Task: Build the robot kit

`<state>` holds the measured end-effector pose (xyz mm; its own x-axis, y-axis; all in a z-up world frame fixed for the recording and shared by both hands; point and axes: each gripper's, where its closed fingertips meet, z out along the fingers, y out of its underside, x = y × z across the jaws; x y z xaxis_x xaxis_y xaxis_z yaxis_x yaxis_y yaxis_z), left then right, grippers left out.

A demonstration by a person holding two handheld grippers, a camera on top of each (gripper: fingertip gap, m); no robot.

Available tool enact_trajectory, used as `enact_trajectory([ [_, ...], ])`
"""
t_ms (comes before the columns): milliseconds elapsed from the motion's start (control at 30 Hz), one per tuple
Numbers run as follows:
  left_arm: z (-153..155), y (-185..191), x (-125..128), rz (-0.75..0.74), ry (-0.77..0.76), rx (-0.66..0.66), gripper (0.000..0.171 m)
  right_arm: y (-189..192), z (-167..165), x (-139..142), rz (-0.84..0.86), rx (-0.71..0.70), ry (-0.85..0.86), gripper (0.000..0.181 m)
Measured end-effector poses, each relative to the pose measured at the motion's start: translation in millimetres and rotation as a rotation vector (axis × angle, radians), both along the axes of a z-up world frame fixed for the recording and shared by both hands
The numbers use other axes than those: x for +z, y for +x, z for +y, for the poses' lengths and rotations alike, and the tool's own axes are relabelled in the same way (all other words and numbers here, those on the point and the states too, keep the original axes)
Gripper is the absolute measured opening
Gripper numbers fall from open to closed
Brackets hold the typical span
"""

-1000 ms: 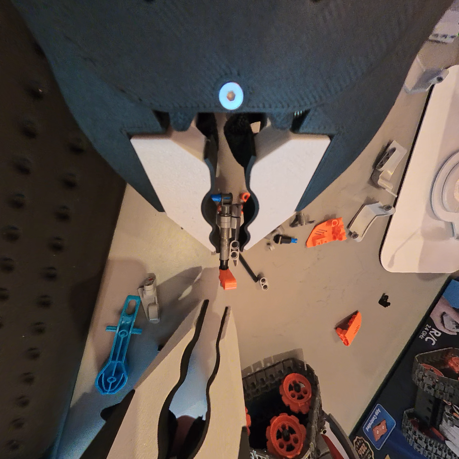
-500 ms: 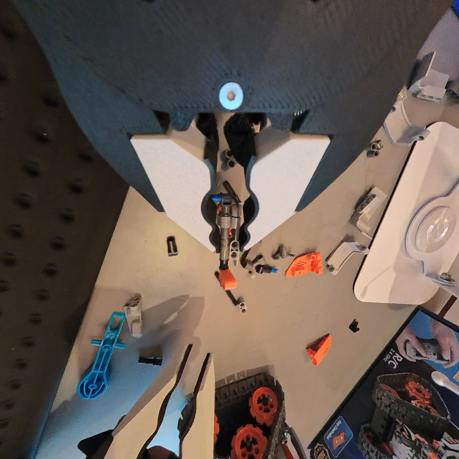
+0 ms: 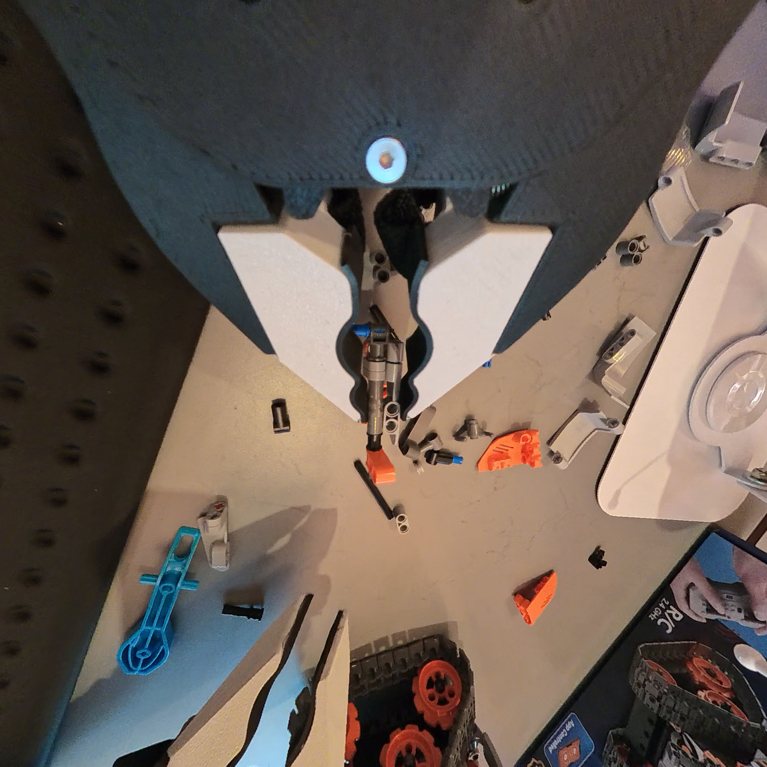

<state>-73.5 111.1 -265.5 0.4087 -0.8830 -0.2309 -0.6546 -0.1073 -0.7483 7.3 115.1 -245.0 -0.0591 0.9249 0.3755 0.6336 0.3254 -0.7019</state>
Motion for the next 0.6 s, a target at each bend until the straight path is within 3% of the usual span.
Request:
enact_trajectory([
  [600,-1.2,-3.1,1.4,-0.009,-0.008,-0.005,0.012,3.4,3.3,4.3,0.009,-0.013,0.002,0.012],
])
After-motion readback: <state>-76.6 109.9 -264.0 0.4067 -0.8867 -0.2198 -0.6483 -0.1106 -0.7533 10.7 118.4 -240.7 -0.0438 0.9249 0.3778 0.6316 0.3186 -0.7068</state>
